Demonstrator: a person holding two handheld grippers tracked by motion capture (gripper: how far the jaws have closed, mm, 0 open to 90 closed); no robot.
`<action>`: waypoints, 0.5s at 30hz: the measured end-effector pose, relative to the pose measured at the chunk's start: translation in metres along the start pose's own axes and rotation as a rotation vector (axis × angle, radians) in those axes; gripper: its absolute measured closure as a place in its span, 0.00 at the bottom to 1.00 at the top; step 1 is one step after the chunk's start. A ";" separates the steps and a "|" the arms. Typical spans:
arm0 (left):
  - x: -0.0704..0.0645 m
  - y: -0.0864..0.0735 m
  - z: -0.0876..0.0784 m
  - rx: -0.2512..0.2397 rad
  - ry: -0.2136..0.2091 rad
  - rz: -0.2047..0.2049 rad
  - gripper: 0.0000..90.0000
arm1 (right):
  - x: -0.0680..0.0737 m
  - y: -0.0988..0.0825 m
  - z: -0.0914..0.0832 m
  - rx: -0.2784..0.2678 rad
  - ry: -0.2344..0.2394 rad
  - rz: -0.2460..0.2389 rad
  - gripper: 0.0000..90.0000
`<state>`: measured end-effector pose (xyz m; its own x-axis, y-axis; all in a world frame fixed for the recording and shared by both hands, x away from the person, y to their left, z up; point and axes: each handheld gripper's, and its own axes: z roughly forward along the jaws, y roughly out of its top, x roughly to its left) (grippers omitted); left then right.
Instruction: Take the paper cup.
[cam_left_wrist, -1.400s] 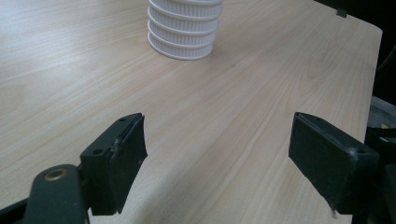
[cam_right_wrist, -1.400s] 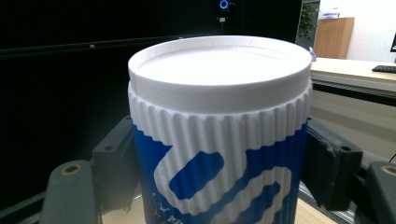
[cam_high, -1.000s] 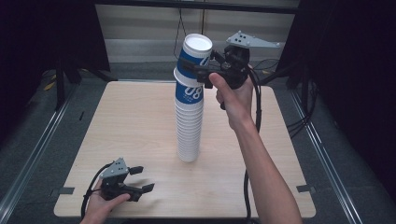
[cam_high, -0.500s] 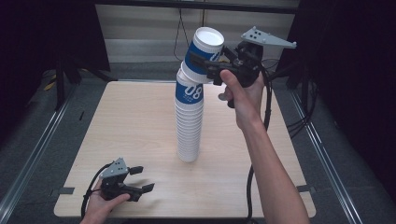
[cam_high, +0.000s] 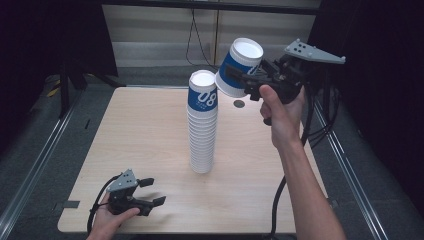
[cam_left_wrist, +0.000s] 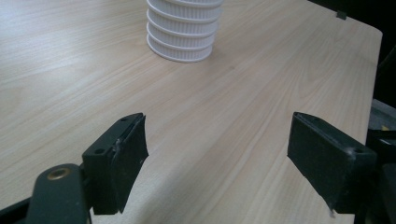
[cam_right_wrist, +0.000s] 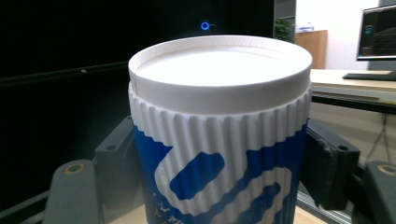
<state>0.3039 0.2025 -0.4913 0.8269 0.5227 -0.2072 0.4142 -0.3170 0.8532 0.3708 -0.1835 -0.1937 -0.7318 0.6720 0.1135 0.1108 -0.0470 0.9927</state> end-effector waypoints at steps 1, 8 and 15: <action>0.000 0.000 0.000 0.001 -0.002 -0.004 0.22 | -0.001 -0.002 -0.002 0.002 -0.002 -0.002 0.28; -0.001 0.001 0.001 0.003 -0.005 0.005 0.21 | -0.005 -0.021 -0.024 0.032 -0.042 -0.004 0.28; -0.006 0.003 0.001 0.000 -0.026 0.015 0.20 | -0.005 -0.053 -0.036 0.065 -0.047 0.012 0.28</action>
<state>0.3006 0.1976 -0.4877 0.8426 0.4972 -0.2072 0.4019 -0.3242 0.8564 0.3443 -0.2113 -0.2452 -0.6977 0.7060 0.1217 0.1637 -0.0082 0.9865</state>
